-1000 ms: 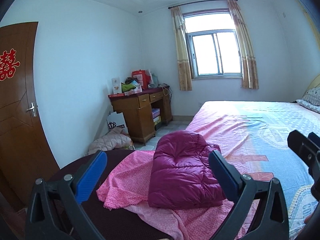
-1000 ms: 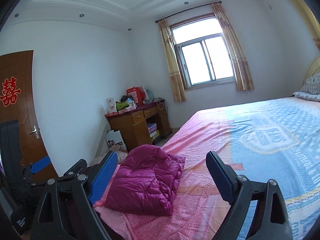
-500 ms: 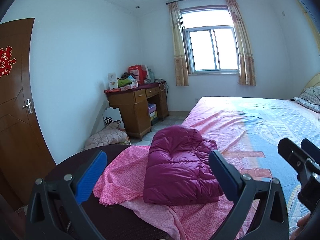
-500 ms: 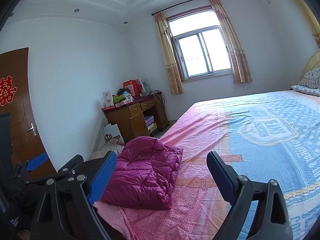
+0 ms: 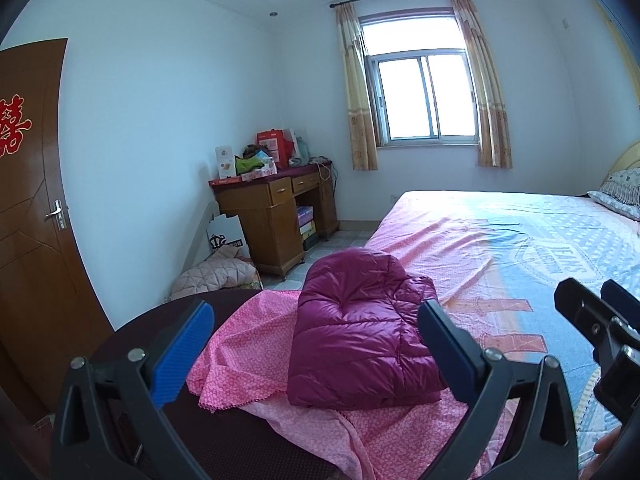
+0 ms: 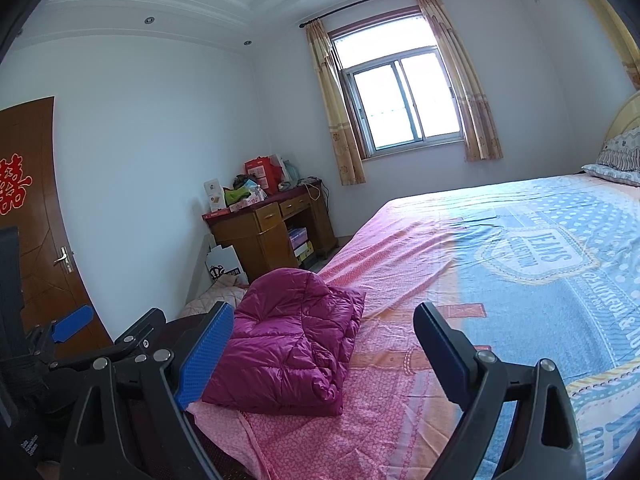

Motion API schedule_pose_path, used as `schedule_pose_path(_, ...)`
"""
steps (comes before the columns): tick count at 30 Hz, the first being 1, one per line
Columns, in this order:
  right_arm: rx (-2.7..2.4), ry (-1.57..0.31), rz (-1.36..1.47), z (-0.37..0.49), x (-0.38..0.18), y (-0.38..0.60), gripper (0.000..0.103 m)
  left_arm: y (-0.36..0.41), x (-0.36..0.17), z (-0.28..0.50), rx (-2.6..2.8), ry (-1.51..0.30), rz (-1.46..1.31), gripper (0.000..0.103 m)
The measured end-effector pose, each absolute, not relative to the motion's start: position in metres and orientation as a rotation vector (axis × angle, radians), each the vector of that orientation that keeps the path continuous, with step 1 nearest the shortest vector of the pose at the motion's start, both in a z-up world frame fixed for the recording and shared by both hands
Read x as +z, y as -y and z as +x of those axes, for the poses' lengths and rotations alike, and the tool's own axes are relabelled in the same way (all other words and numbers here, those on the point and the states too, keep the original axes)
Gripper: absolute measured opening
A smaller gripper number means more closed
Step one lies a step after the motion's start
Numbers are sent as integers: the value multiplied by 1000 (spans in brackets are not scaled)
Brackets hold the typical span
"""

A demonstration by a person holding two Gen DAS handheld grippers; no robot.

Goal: Fold large clothes

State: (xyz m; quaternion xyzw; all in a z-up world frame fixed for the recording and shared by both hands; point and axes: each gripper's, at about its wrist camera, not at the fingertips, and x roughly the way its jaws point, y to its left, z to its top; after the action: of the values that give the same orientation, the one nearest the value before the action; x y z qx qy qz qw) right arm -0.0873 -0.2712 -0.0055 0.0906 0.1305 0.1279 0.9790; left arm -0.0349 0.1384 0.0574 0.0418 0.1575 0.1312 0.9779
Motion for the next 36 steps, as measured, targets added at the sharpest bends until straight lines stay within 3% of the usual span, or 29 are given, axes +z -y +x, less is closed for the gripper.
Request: schedule_pose_path(36,241,-286,206,-85,-13,272,92,-144,51,-29,264,-331,87,103)
